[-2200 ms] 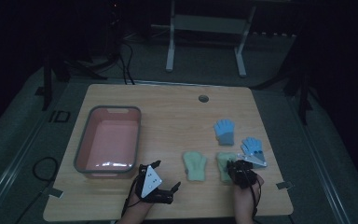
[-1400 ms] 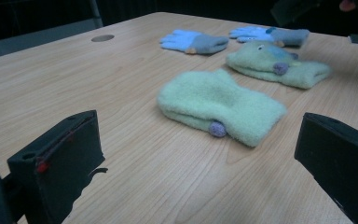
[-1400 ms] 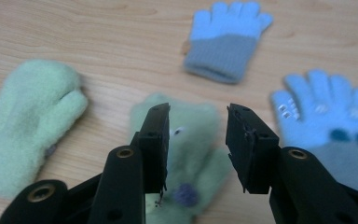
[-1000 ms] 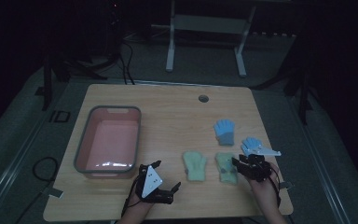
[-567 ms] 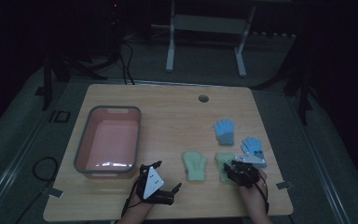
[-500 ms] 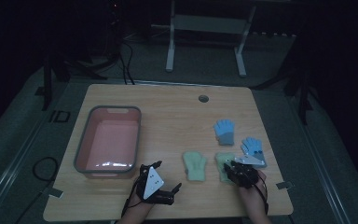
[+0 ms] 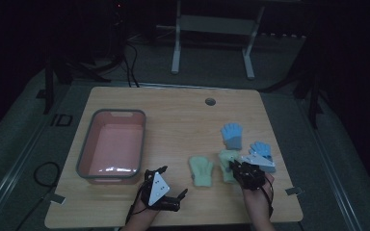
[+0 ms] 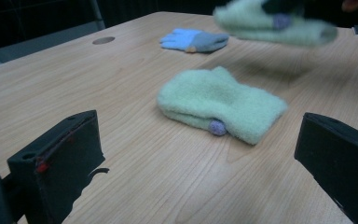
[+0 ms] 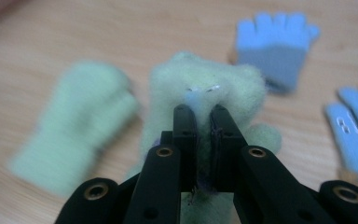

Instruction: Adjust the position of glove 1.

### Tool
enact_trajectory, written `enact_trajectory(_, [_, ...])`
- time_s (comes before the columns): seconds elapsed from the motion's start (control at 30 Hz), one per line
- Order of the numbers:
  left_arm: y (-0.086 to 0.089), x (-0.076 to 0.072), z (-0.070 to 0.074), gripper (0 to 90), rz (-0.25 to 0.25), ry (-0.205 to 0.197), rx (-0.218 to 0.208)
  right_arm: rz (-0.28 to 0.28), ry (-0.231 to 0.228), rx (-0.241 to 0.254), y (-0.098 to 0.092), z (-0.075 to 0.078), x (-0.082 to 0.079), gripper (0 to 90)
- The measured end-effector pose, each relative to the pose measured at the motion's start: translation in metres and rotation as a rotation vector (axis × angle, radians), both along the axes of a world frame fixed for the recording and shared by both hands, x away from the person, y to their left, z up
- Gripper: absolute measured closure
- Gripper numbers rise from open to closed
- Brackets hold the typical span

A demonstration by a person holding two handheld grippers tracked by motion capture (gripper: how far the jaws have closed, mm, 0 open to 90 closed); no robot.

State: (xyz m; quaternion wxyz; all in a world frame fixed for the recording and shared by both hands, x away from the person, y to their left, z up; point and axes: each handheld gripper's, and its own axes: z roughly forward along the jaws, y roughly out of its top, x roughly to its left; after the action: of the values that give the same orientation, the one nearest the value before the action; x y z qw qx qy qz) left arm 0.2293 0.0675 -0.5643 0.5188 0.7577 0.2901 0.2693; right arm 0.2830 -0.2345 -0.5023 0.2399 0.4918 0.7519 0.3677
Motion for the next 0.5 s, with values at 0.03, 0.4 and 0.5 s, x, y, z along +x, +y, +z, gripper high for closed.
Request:
enact_trajectory(0.03, [0.000,0.000,0.000,1.0,0.000,-0.002,0.002,-0.016,-0.017,-0.005,0.005,0.005,-0.002,83.1])
enact_trajectory(0.4, [0.000,-0.001,0.000,1.0,-0.002,-0.006,0.001,0.014,-0.007,0.075,0.051,0.024,-0.008,83.1])
enact_trajectory(0.5, [0.001,-0.001,0.000,1.0,-0.005,-0.006,-0.002,0.034,0.013,0.080,0.065,0.020,-0.008,83.0])
